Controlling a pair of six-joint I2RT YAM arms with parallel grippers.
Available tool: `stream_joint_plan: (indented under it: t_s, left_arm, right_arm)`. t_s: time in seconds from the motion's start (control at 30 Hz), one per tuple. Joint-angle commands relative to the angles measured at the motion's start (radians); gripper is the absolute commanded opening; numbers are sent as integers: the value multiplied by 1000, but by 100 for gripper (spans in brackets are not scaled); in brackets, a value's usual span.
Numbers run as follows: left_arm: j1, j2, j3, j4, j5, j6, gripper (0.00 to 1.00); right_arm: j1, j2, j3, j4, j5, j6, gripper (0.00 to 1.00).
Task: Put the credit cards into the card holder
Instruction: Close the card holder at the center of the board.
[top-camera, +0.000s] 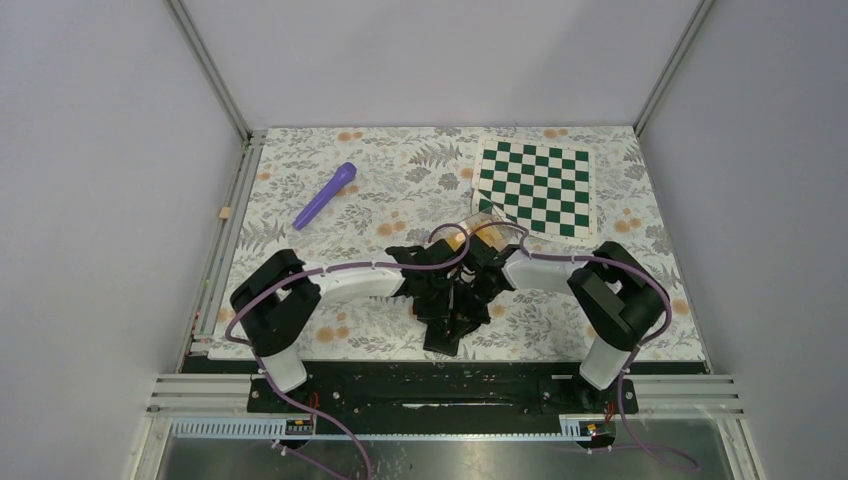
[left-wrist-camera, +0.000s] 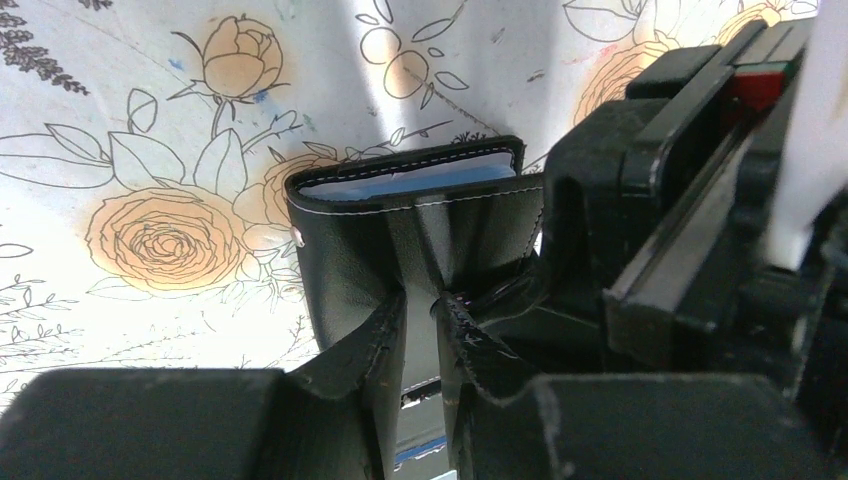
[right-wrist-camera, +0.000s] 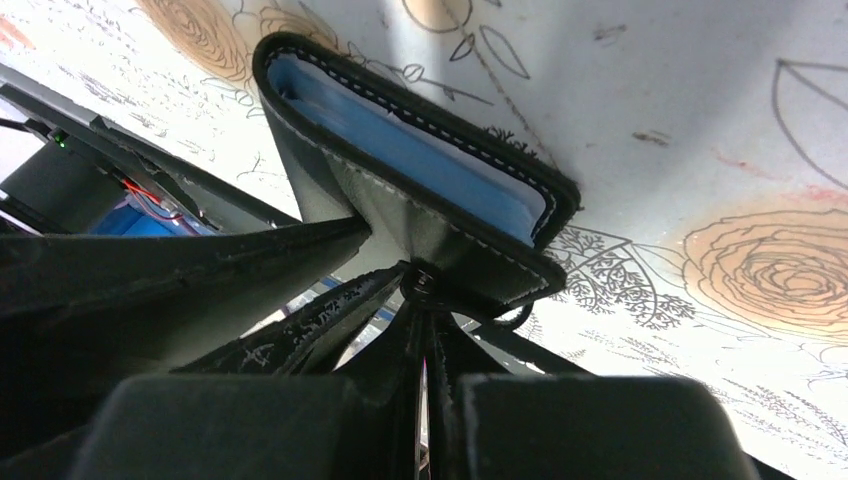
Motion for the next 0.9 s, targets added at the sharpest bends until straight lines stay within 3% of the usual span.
stream_joint_plan:
  t_s: [0.0, 0.4, 0.87]
  left_arm:
    - [-22, -10, -47, 122, -14, -8, 24]
    - [49, -98, -8, 109, 19, 8, 25]
    - [54, -100, -72, 203, 136, -36, 23]
  right_arm:
    - [19, -42, -69, 102, 135, -67, 0]
    - [19, -272, -68, 90, 66, -71, 0]
    - [19, -304, -71, -80, 237, -146, 0]
